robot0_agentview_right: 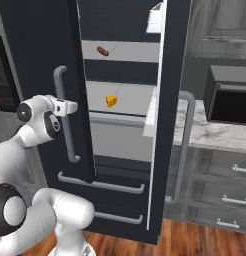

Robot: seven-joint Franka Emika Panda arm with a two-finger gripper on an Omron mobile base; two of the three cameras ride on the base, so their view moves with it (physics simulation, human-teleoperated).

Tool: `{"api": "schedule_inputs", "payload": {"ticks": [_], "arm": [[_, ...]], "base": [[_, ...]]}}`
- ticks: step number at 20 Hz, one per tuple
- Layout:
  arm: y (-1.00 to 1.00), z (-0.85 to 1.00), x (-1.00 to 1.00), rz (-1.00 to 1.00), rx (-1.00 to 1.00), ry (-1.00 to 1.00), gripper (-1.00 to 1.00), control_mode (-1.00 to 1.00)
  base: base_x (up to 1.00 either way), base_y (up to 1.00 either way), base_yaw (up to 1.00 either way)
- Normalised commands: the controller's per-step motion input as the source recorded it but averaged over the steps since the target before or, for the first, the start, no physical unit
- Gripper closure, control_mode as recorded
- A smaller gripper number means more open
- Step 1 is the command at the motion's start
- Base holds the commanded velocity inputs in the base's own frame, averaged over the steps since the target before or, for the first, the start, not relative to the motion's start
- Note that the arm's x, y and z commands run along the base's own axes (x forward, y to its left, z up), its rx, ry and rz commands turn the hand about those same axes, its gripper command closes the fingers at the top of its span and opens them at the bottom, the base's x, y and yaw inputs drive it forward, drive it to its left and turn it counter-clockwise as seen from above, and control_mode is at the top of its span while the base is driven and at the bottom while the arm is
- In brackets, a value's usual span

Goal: Retrieve the sausage and cheese from the fridge and place them on the cutting board on the counter.

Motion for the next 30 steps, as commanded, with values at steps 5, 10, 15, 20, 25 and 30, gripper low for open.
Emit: {"api": "schedule_inputs", "payload": {"ticks": [5,10,15,20,25,30], "arm": [[0.72,0.13,-1.00,-0.14,0.00,0.05,1.00,-1.00],[0.76,0.01,-1.00,-0.19,0.00,0.00,1.00,-1.00],[0.63,0.00,-0.63,-0.18,-0.02,0.00,-1.00,-1.00],[0.05,-0.03,0.00,-0.01,0.00,-0.02,-1.00,-1.00],[0.04,-0.04,-0.36,-0.15,0.00,-0.16,-1.00,-1.00],[0.01,0.07,-1.00,-0.14,0.00,-0.17,-1.00,-1.00]], "base": [[0.00,0.00,0.00],[0.00,0.00,0.00],[0.00,0.00,0.00],[0.00,0.00,0.00],[0.00,0.00,0.00],[0.00,0.00,0.00]]}}
